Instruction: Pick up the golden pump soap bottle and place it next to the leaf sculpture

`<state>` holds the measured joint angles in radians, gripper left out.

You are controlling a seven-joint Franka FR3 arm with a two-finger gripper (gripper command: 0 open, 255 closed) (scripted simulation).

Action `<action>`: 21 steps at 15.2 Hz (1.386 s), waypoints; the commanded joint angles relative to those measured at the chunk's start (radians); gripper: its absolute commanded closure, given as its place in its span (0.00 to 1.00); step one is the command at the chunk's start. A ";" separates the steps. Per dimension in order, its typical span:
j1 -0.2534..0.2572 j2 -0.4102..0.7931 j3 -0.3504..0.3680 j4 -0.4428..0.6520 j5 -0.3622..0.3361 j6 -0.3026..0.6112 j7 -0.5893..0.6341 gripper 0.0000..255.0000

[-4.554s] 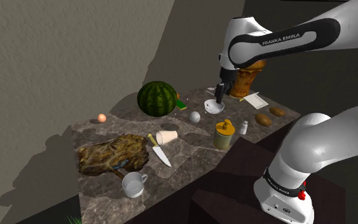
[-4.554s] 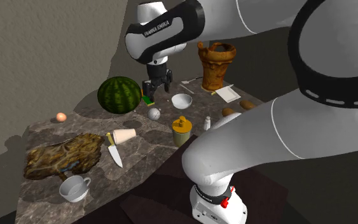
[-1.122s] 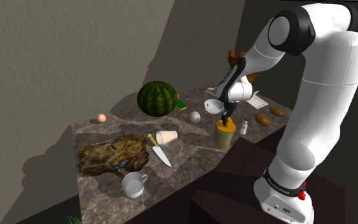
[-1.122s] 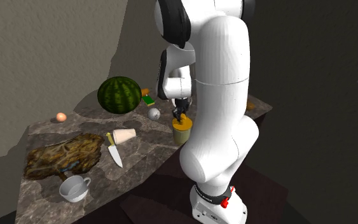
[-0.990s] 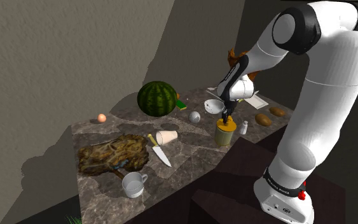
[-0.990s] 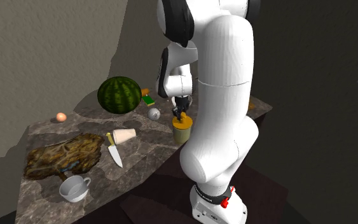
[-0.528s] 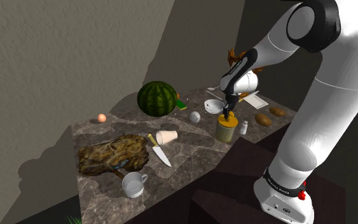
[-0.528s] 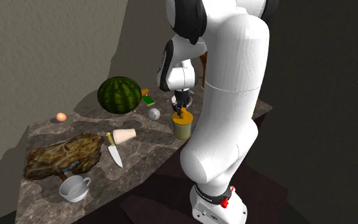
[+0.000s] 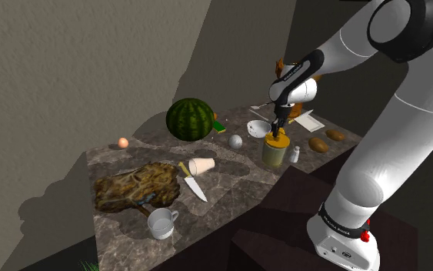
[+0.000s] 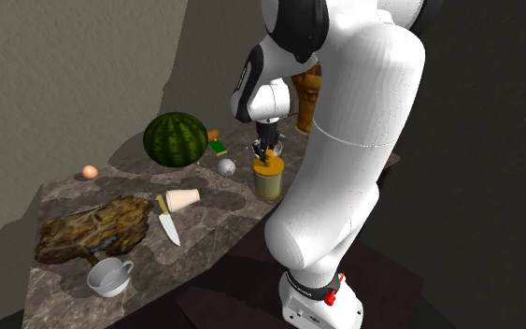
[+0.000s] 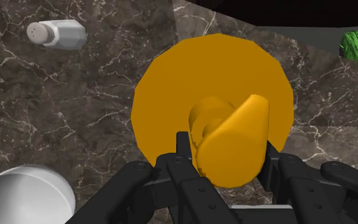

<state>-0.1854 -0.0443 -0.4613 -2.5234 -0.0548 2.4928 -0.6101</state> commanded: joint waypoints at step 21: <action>-0.015 -0.219 0.036 0.124 -0.092 -0.330 0.071 1.00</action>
<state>-0.2006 -0.2568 -0.4274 -2.4063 -0.1454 2.1764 -0.5407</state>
